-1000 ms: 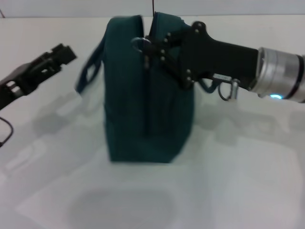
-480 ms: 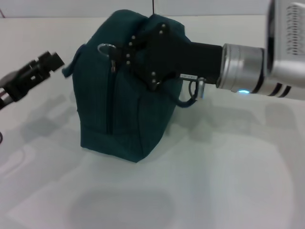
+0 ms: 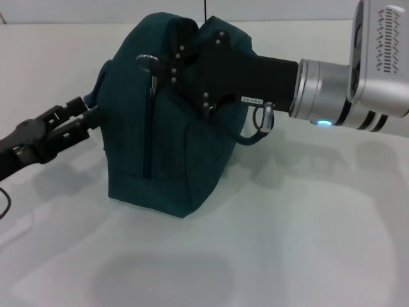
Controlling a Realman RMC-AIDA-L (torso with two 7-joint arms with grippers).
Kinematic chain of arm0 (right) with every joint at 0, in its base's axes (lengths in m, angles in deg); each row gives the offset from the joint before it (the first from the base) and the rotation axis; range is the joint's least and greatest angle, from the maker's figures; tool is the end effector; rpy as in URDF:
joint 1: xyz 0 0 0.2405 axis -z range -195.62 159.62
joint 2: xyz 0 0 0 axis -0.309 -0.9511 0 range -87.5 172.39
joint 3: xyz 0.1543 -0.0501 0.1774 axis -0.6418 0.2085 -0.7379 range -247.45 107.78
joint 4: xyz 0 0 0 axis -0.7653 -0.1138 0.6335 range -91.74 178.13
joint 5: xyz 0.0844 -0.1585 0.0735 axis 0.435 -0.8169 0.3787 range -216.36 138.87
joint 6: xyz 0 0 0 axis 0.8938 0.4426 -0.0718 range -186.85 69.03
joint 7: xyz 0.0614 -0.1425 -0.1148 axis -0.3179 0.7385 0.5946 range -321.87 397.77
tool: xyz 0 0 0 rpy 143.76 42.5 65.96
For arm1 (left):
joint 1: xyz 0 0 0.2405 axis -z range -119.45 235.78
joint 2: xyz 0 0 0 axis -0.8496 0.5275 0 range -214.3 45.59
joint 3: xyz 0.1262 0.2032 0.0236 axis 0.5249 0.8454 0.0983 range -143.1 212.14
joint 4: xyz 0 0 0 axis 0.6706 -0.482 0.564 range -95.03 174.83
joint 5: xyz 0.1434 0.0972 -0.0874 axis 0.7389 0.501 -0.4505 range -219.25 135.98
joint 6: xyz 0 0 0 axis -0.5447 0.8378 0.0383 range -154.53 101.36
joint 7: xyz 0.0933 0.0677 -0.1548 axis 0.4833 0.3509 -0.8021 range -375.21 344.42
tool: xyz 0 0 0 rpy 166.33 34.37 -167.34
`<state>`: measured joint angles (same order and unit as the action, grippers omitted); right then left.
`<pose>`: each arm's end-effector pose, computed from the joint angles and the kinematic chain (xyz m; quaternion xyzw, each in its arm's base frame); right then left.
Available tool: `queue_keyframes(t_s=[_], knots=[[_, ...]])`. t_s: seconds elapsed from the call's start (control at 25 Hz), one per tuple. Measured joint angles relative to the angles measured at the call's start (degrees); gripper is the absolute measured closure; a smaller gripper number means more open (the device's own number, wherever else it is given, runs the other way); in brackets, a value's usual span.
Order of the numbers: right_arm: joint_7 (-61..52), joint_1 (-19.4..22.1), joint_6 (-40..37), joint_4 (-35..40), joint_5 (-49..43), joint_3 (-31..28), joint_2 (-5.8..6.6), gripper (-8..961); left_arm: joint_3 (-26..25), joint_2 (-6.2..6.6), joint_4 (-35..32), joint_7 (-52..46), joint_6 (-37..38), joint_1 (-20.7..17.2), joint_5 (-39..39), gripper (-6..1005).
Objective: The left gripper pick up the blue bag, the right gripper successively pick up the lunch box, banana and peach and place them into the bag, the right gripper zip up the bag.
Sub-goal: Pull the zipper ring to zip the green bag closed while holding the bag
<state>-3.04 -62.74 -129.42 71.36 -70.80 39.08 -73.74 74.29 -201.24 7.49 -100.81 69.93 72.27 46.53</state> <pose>0.0475 0.3465 -0.0910 -0.9017 -0.0795 0.4032 0.1341 -0.2588 0.2812 0.0251 -0.8009 -0.3579 -0.4403 0.1914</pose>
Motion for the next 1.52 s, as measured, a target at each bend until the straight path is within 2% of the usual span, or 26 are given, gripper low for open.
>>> queue_keyframes(t_s=[0.24, 0.68, 0.92, 1.12, 1.52], knots=[[0.03, 0.42, 0.03, -0.02, 0.2, 0.07, 0.0, 912, 0.04, -0.52, -0.02, -0.33, 0.22, 1.21, 0.62, 112], [-0.02, 0.61, -0.46, 0.45, 0.2, 0.12, 0.0, 907, 0.01, -0.6, -0.37, -1.8, 0.34, 3.59, 3.82, 115], [-0.39, 1.49, -0.53, 0.66, 0.2, 0.14, 0.0, 905, 0.01, -0.72, -0.44, -1.65, 0.95, 3.81, 4.03, 283], [-0.42, 1.9, -0.6, 1.02, 0.55, 0.16, -0.01, 903, 0.04, -0.83, -0.43, -1.86, 1.11, 3.88, 4.14, 511], [-4.16, 2.93, -0.6, 2.06, 0.9, -0.17, -0.01, 899, 0.09, -1.41, -0.14, -1.1, 2.29, 4.0, 4.41, 724]])
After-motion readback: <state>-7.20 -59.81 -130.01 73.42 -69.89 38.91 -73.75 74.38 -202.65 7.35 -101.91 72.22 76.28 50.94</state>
